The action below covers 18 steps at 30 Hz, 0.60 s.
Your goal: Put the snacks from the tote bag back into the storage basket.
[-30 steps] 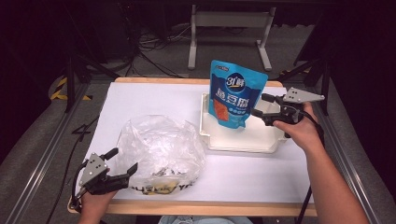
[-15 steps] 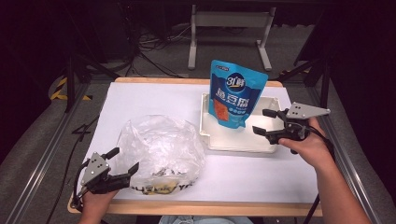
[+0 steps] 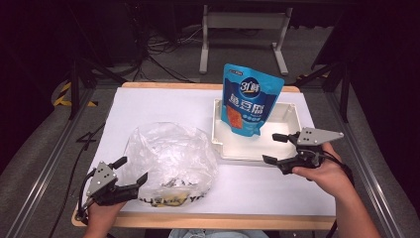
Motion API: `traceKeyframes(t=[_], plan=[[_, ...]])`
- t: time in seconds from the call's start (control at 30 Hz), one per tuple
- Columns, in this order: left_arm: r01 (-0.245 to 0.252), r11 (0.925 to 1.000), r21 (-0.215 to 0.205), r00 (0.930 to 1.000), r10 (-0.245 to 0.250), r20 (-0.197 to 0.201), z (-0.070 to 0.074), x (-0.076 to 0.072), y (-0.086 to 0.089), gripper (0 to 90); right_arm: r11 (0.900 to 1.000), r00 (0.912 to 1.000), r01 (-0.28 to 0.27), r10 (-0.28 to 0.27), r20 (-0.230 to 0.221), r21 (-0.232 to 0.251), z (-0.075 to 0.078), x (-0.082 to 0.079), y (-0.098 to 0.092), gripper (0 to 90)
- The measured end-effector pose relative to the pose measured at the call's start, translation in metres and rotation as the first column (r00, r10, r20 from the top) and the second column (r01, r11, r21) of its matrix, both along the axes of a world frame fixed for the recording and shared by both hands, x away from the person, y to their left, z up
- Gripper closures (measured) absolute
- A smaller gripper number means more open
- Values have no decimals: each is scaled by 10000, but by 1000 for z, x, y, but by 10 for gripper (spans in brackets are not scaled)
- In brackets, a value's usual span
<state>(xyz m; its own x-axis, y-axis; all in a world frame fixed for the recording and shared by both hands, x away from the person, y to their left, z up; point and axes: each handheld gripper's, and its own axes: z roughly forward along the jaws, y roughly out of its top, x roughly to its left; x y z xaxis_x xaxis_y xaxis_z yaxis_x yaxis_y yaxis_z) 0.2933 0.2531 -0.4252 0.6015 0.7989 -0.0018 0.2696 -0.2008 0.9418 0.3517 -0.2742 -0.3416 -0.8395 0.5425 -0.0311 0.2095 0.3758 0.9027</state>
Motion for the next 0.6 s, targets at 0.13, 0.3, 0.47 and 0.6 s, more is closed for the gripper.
traceKeyframes(t=[0.13,0.3,0.47,0.6], plan=[[24,10000,14,10000,-24,-10,0,0,-1,134,10000,10000,23,-22,-43,23,-8,-6,3,192],[38,10000,17,10000,-38,-21,0,0,-1,132,10000,10000,65,-65,-69,71,-21,-10,8,178],[67,10000,33,10000,-67,-6,0,0,0,130,9997,9999,-24,20,-152,-235,-32,-12,11,178],[59,10000,-14,10000,-59,-5,0,0,0,126,10000,10000,72,-72,-61,-56,-37,-14,12,163]])
